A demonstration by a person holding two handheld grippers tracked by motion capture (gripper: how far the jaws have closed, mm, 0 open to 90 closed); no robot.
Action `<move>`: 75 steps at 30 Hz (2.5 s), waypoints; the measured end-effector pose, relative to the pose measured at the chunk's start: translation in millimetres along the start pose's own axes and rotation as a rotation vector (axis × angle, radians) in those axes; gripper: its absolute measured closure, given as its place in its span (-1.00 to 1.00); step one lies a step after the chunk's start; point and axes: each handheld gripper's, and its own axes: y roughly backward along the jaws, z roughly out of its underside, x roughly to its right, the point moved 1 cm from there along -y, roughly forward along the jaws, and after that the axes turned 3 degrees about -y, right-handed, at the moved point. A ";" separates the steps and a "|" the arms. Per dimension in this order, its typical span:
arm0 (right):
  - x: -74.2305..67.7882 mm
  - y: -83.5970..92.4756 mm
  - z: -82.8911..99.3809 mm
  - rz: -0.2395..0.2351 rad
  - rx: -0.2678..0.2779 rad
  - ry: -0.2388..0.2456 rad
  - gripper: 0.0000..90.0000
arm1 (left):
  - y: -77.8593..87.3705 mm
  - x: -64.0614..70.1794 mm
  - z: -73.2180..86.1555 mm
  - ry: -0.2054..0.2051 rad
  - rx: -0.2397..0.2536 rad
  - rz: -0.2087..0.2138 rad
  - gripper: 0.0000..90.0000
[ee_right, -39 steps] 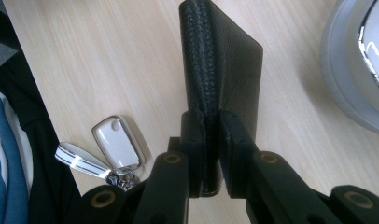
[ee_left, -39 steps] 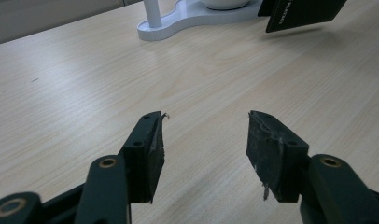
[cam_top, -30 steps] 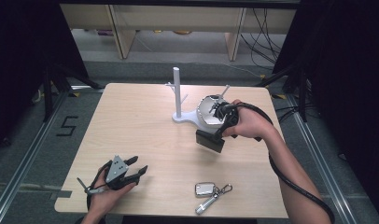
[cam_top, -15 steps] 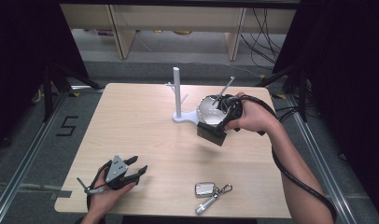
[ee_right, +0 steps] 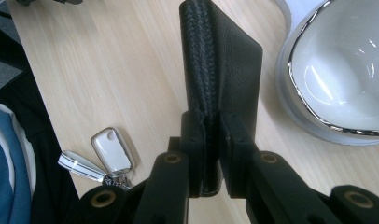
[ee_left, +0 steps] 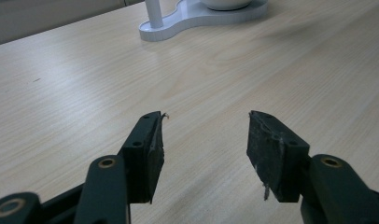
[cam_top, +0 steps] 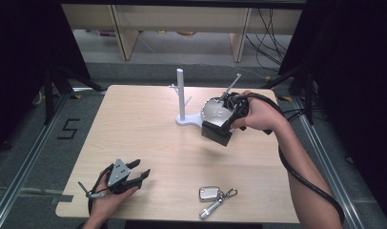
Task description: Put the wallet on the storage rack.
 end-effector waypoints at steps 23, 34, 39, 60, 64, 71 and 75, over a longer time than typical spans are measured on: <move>7.2 17.3 -8.5 0.014 0.025 -0.005 0.82 | -0.1 -0.2 0.3 0.001 0.007 0.003 0.01; 10.3 19.5 -10.0 0.014 0.030 -0.012 0.82 | 1.0 -0.8 -0.2 -0.012 -0.001 -0.002 0.00; 12.2 20.8 -10.7 0.010 0.034 -0.021 0.82 | 1.2 -0.6 -0.3 -0.009 0.001 -0.003 0.00; 21.4 27.7 -13.5 0.019 0.060 -0.026 0.82 | 1.2 -0.7 0.1 0.004 0.012 -0.002 0.00; 23.0 29.1 -14.1 0.019 0.064 -0.028 0.82 | 1.2 -0.5 0.1 0.005 0.013 -0.002 0.00; 26.0 29.4 -15.3 0.020 0.065 -0.036 0.82 | 1.3 -0.6 0.2 0.006 0.013 -0.002 0.00; 28.9 30.1 -15.9 0.025 0.071 -0.035 0.82 | 2.0 -1.2 -0.2 -0.003 0.009 -0.003 0.00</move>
